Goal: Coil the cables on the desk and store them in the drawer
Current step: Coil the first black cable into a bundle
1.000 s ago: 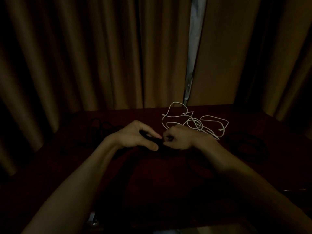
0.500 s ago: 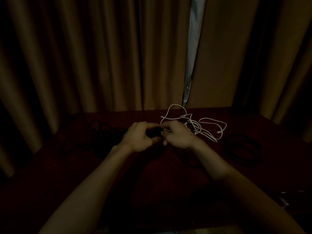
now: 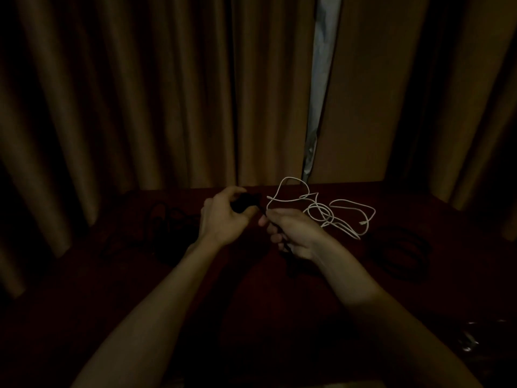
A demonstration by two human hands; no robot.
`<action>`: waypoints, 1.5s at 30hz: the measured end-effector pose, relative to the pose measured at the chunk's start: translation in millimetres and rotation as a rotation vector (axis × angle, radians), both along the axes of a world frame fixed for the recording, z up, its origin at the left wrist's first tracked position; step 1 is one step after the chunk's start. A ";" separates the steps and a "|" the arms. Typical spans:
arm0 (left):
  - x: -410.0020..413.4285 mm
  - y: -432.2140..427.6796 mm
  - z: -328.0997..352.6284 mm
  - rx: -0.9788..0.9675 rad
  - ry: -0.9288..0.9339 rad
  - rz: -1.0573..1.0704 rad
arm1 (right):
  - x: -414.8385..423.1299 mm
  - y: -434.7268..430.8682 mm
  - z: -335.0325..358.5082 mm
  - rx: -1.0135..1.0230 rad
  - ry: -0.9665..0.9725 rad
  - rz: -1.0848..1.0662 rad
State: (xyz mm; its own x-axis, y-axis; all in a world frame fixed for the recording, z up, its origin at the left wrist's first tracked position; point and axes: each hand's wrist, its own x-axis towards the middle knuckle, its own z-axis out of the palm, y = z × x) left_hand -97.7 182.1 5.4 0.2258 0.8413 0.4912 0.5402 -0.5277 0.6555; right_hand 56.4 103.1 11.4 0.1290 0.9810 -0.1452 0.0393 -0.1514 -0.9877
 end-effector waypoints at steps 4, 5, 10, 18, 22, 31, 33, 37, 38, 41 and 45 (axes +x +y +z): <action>0.4 1.6 2.8 0.011 -0.015 0.002 | -3.4 -5.2 1.2 -0.040 0.111 -0.006; 0.5 1.7 3.4 0.012 -0.006 0.009 | -4.1 -6.4 0.9 -0.027 0.114 -0.007; 1.2 3.1 6.6 0.012 0.017 0.017 | -9.7 -11.4 -7.4 0.051 0.208 0.031; -5.4 -0.9 17.1 -0.329 -0.241 -0.247 | 8.4 -5.0 -14.2 0.046 0.179 -0.048; -10.4 -11.1 21.1 -0.472 -0.396 -0.337 | 11.5 -4.7 -17.9 0.095 0.167 -0.037; -3.5 -20.1 30.7 -0.578 -0.658 -0.297 | 3.8 -5.5 -16.9 0.134 -0.217 0.143; -3.0 -20.9 29.2 -0.570 -0.664 -0.272 | 4.4 -5.2 -20.3 0.050 -0.183 0.222; 1.2 -19.8 27.7 -0.517 -0.771 -0.187 | 1.3 -4.1 -29.8 0.034 0.156 0.322; 2.4 -19.4 28.8 -0.505 -0.797 -0.180 | 0.1 -4.6 -30.9 0.055 0.246 0.318; 1.0 -18.6 32.5 -0.482 -0.810 -0.194 | -0.3 -5.5 -33.5 0.133 0.419 0.264; -3.0 -17.2 30.1 -0.472 -0.742 -0.223 | 8.8 -5.4 -28.8 0.122 0.339 0.225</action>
State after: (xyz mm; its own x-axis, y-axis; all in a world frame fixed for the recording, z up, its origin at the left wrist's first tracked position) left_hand -100.6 164.9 35.5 0.1705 0.9668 0.1903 -0.1896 -0.1574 0.9692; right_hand 65.2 97.7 -17.3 -0.1251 0.9919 -0.0239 -0.2721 -0.0575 -0.9605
